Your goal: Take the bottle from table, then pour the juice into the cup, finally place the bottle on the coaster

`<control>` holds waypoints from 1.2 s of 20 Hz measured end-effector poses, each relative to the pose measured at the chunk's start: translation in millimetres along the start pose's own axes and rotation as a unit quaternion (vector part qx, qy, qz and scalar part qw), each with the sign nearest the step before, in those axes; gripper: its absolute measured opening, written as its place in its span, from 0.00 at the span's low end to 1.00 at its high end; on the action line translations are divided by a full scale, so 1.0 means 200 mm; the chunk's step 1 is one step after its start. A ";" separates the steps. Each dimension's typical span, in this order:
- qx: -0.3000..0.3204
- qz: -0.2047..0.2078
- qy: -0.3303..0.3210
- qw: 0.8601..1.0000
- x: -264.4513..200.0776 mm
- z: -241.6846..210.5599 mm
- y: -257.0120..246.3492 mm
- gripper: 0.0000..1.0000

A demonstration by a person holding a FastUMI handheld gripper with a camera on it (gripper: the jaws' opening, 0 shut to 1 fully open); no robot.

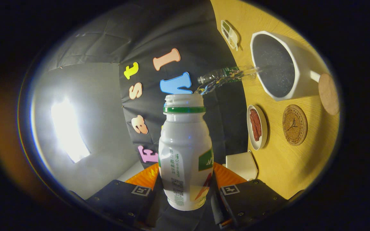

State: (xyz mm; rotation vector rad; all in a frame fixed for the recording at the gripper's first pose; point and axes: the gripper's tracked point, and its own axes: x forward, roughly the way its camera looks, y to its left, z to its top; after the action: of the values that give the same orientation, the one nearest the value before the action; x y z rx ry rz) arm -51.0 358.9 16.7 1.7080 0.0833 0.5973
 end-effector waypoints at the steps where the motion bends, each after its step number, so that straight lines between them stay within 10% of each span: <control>1: 0.000 -0.001 0.000 1.000 -0.01 0.00 0.00 0.65; 24: 0.019 -0.017 0.000 1.000 -0.04 -0.01 -0.01 0.65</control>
State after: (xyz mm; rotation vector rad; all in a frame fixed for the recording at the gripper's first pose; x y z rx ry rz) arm -57.6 357.9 11.7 1.7394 0.1243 0.5745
